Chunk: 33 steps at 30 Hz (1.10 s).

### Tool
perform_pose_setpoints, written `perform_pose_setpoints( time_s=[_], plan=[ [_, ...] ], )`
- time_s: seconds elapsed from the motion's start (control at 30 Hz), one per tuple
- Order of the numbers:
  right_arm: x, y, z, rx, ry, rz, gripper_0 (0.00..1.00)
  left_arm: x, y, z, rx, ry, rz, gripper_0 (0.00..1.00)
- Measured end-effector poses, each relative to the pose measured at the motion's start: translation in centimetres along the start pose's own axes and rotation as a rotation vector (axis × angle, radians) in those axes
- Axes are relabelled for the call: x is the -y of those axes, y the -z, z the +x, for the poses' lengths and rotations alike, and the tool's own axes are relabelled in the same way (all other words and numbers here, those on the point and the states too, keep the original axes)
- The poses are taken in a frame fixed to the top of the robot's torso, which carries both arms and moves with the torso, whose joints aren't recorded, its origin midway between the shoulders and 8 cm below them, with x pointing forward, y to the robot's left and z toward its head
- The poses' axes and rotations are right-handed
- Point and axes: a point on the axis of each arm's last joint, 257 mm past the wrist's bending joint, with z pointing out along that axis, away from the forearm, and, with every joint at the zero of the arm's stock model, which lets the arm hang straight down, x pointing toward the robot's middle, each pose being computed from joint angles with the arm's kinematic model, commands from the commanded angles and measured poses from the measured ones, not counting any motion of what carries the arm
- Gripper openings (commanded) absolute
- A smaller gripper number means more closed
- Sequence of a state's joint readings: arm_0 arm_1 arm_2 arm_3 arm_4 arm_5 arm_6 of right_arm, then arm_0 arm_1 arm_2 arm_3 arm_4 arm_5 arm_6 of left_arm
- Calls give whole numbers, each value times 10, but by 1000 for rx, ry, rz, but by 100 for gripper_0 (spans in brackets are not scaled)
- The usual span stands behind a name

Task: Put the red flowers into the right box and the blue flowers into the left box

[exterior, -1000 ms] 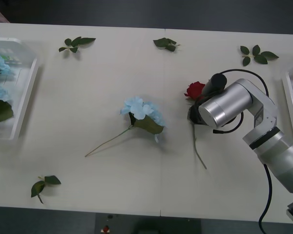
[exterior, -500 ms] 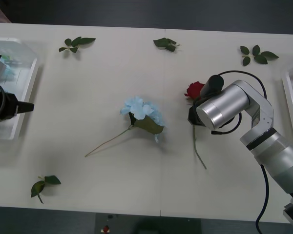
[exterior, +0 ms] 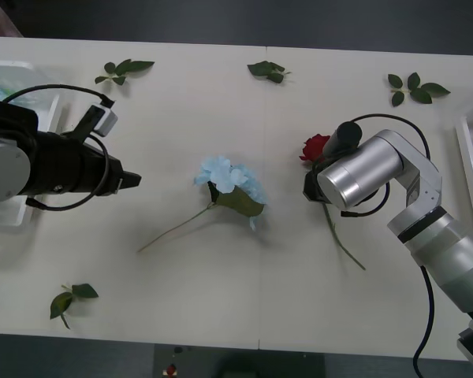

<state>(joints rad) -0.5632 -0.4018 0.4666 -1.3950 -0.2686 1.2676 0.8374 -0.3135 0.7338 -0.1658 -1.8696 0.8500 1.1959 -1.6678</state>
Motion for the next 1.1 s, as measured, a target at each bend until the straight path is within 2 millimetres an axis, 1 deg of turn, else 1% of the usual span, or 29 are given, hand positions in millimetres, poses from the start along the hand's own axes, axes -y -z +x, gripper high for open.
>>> perform_pose_setpoints(
  time_s=[0.13,0.23,0.33,0.43,0.53,0.63,0.8,0.9,1.03,1.1],
  plan=[
    [8,2,2,-17,-7,27,0,31,-13,-2,-13,-43,47,100],
    [16,10,-2,-36,-36,44,0,51,-22,0,-27,-80,79,100],
    [16,27,-8,-50,-71,30,0,67,-30,0,-22,-116,94,100],
    [16,47,-15,-61,-95,15,0,78,-36,6,-33,-145,105,100],
    [23,68,-24,-57,-110,8,0,88,-41,10,-45,-165,115,100],
    [35,85,-32,-60,-137,7,0,99,-45,11,-50,-187,125,100],
    [60,112,-48,-61,-214,3,0,114,-50,10,-59,-243,135,100],
    [80,127,-58,-53,-255,8,0,121,-56,9,-64,-257,140,100],
    [108,146,-70,-49,-242,-11,0,128,-69,11,-84,-237,152,100],
    [125,154,-76,-43,-243,-26,0,127,-77,11,-90,-232,144,100]
  ],
)
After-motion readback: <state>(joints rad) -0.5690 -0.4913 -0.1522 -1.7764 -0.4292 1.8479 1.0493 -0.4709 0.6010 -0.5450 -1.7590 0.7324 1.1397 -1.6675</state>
